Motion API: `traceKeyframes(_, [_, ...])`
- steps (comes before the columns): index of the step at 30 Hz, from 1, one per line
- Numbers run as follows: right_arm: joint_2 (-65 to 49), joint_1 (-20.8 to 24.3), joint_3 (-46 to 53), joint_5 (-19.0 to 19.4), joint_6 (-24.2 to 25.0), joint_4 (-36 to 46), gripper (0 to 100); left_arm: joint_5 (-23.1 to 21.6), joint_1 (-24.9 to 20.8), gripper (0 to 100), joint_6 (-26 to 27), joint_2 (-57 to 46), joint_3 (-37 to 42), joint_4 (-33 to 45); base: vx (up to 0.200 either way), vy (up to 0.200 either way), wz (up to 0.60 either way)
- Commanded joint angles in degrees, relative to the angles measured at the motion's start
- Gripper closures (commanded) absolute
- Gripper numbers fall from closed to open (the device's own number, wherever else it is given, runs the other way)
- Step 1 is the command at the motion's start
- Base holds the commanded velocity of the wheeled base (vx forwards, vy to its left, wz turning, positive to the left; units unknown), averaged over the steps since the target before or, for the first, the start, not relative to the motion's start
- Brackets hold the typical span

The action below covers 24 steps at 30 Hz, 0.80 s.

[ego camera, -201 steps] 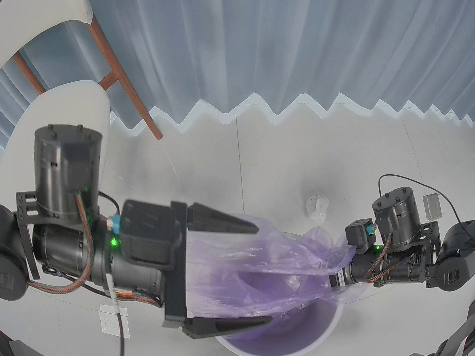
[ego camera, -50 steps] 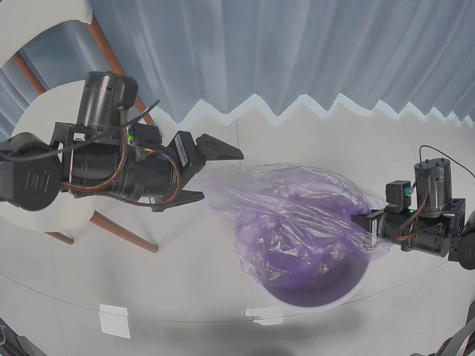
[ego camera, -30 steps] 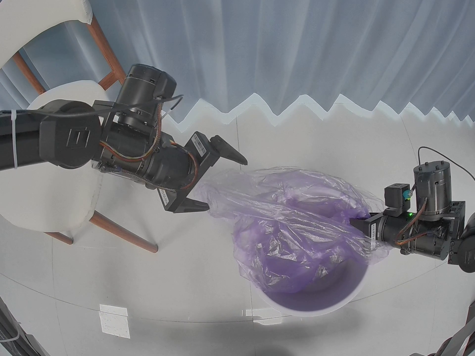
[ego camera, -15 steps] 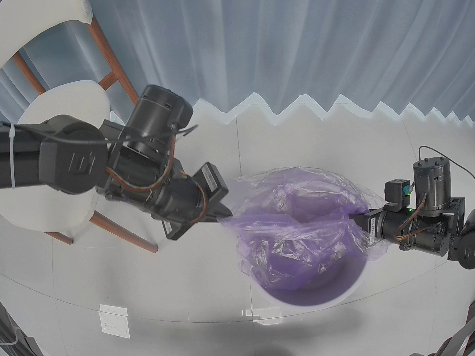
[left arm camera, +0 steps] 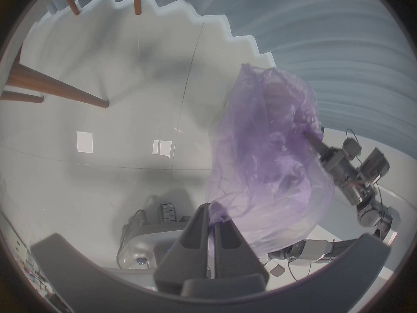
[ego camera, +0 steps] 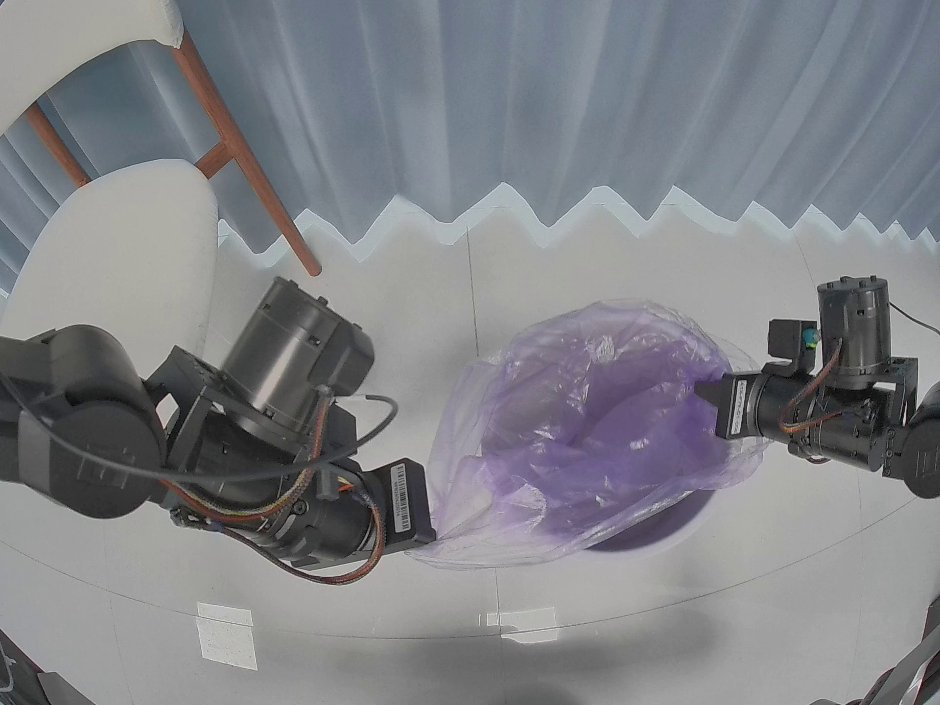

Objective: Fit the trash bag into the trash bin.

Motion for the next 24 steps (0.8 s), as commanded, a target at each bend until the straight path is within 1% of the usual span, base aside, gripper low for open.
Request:
traceKeyframes(1, [0.7, -0.4, -5.7, 0.0, 4.7, 2.5, 100, 0.8, 0.5, 100, 1.6, -2.5, 4.0, -1.5, 0.000, 0.000, 0.00])
traceKeyframes(2, [0.4, -0.3, -7.5, 0.0, 6.9, 5.1, 100, 1.0, 1.5, 100, 1.7, -2.5, 4.6, -2.5, 0.000, 0.000, 0.00])
traceKeyframes(4, [0.2, -0.1, -8.0, 0.0, 7.7, 6.1, 100, 1.0, 1.9, 100, 1.7, -2.4, 4.7, -3.1, 0.000, 0.000, 0.00])
traceKeyframes(5, [-0.5, 0.4, -9.4, 0.0, 9.8, 7.9, 100, 0.9, 3.3, 100, 1.6, -2.2, 5.0, -5.1, 0.000, 0.000, 0.00])
traceKeyframes(10, [-1.9, 0.6, -9.6, 0.6, 12.4, 8.7, 100, 0.9, 6.7, 100, 1.7, -1.6, 4.9, -9.2, 0.000, 0.000, 0.00])
traceKeyframes(15, [-3.6, 2.0, -9.7, 1.8, 16.6, 8.9, 100, 0.7, 8.3, 100, 1.6, -0.6, 5.2, -13.1, 0.000, 0.000, 0.00])
traceKeyframes(17, [-4.3, 3.3, -9.8, 2.3, 18.4, 9.2, 100, 0.7, 8.9, 100, 1.6, 0.8, 5.2, -14.4, 0.000, 0.000, 0.00])
traceKeyframes(23, [-5.9, 4.7, -9.7, 3.2, 20.1, 10.9, 100, 0.9, 9.5, 100, 1.6, 2.9, 5.1, -19.9, 0.000, 0.000, 0.00])
traceKeyframes(24, [-6.0, 4.9, -9.6, 3.3, 20.7, 11.2, 100, 1.0, 9.5, 100, 1.6, 3.3, 4.9, -21.8, 0.000, 0.000, 0.00])
